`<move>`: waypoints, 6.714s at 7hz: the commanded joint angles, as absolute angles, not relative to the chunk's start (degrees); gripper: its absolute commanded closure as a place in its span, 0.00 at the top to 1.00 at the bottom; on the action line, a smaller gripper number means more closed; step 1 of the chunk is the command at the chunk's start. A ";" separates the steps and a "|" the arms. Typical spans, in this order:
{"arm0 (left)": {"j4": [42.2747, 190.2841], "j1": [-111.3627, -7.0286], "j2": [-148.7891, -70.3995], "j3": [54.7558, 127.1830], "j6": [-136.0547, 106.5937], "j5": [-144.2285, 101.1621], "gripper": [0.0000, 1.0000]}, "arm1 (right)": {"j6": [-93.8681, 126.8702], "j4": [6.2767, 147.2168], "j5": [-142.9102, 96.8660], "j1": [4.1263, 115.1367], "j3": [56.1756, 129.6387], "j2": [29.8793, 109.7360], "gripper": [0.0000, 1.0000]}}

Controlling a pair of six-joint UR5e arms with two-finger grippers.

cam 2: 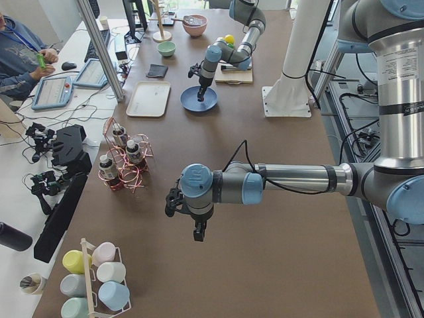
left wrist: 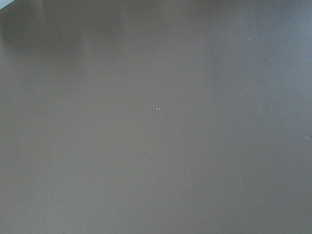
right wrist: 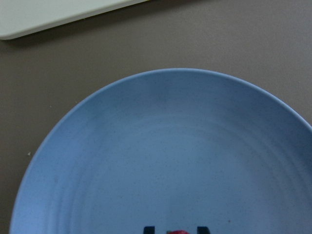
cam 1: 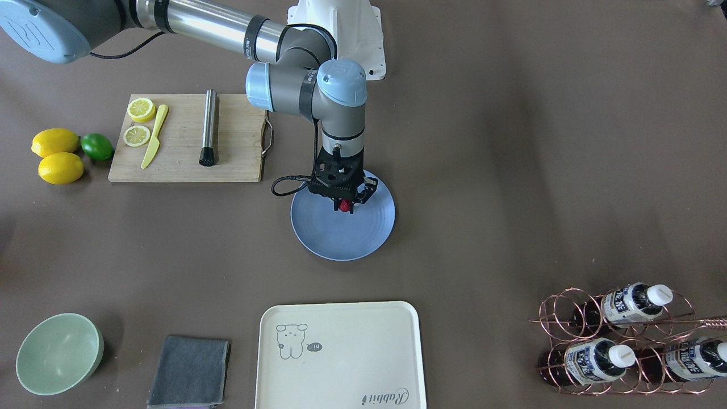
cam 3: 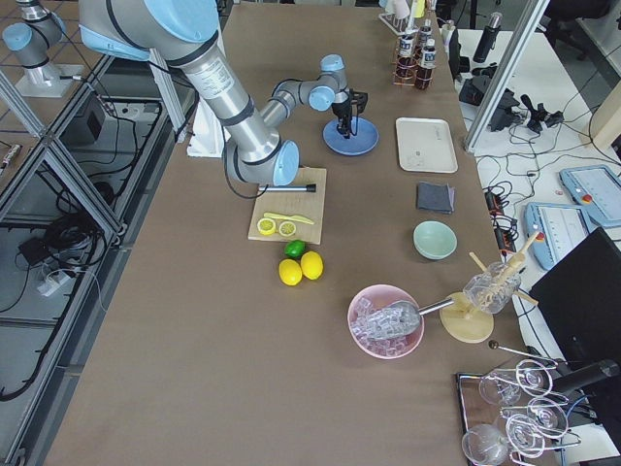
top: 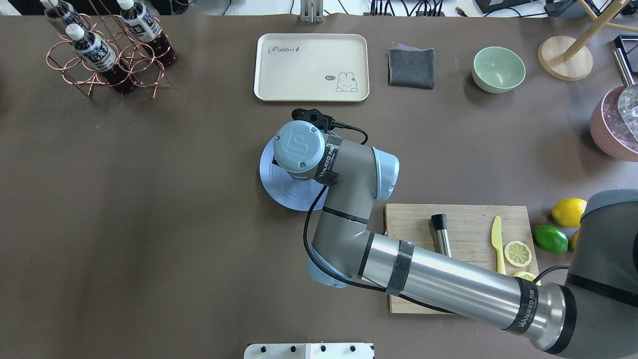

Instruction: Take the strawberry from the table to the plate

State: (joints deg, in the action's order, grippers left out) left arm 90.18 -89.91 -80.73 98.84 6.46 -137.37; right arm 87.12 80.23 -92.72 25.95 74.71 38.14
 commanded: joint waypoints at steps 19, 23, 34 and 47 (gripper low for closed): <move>88.24 -90.88 -78.66 100.72 6.50 -134.91 0.99 | -7.98 86.82 -126.12 86.64 95.04 93.66 1.00; 88.15 -91.58 -78.66 99.59 6.15 -135.00 0.99 | -7.30 84.27 -130.60 90.96 94.57 93.79 1.00; 88.51 -96.86 -77.17 100.63 6.50 -135.53 0.99 | -5.27 87.36 -131.31 92.37 95.45 95.71 1.00; 88.42 -96.77 -77.25 99.93 6.42 -135.44 0.99 | -5.45 87.01 -132.71 91.50 95.71 96.06 1.00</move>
